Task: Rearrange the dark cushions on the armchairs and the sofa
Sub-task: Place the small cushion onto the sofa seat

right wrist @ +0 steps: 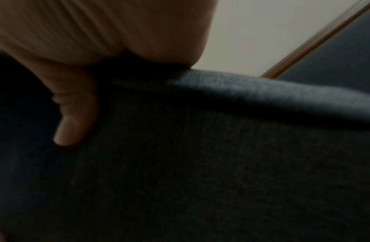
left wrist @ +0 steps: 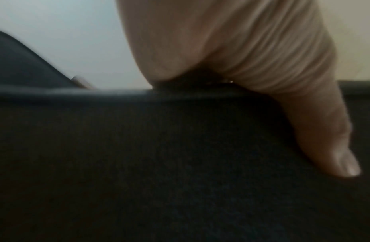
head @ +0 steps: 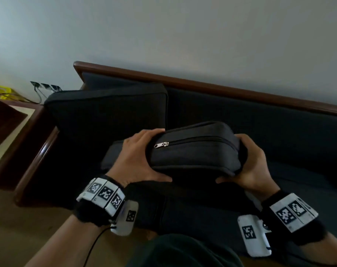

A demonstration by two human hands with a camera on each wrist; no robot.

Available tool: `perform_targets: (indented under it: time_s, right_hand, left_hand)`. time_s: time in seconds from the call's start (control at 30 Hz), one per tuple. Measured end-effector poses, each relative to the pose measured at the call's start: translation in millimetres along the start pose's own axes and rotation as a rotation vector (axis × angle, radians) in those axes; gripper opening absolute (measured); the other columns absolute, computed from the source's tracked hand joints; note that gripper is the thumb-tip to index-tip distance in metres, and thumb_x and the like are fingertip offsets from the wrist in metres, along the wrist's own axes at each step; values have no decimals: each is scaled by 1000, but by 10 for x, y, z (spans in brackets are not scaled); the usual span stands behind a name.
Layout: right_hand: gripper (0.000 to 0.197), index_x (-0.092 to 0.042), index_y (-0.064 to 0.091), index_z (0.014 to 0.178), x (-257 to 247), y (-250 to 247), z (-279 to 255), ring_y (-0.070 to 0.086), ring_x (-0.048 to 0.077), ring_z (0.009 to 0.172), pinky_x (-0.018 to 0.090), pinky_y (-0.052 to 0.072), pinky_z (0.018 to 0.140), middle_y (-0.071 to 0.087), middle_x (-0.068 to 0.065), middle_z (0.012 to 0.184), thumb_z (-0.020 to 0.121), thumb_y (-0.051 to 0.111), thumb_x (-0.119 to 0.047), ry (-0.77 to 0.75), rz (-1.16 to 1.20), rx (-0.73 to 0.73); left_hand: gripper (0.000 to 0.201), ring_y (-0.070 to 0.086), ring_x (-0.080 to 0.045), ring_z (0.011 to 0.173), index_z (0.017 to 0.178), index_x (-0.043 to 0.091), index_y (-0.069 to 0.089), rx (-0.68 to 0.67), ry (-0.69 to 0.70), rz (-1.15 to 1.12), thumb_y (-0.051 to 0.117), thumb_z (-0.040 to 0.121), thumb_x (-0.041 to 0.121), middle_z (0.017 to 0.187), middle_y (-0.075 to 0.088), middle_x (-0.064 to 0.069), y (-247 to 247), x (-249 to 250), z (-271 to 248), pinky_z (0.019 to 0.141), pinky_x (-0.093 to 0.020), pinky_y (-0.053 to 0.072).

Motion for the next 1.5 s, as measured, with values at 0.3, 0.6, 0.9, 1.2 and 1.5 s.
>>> perform_targets:
  time_s: [0.3,0.6,0.9,1.2,1.5]
  right_hand:
    - [115,-57,32,135,873,302,-434,55,9,125,32,49,103,53,-8,136,37,93,-55,190,150,-80]
    - [104,-18,32,150,605,-55,-244,33,34,140,56,34,108,37,10,149,55,74,-31,129,-671,-110]
    - [92,-14,51,135,725,-175,-149,49,31,126,54,39,99,55,6,130,47,78,-17,153,-760,0]
    - [114,-20,43,142,1196,-862,-278,35,23,138,46,27,110,46,1,143,41,95,-17,355,-612,-19]
    - [145,-29,5,156,705,-696,-256,18,17,146,50,3,120,20,-3,159,36,31,-106,233,-650,-302]
  left_hand:
    - [117,50,-22,126,141,31,44,-93,-37,517,71,38,78,133,53,4,447,170,-19,105,-43,35]
    - [115,43,-20,131,144,30,39,-70,-27,593,73,45,76,138,49,6,960,688,395,108,-41,29]
    - [105,31,-13,141,146,38,36,-130,-65,561,69,54,79,150,39,13,661,522,496,107,-41,21]
    - [112,38,-17,136,148,36,32,126,-251,37,88,53,54,151,38,4,280,219,429,110,-41,36]
    - [109,38,-9,135,153,26,24,2,81,-85,72,61,60,153,34,12,884,1055,433,110,-29,32]
Point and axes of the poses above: each hand's wrist, its own z-axis towards the middle knuckle, its own y-axis out of the palm, x = y × z, the point moved 7 cm from there along z, towards the middle knuckle
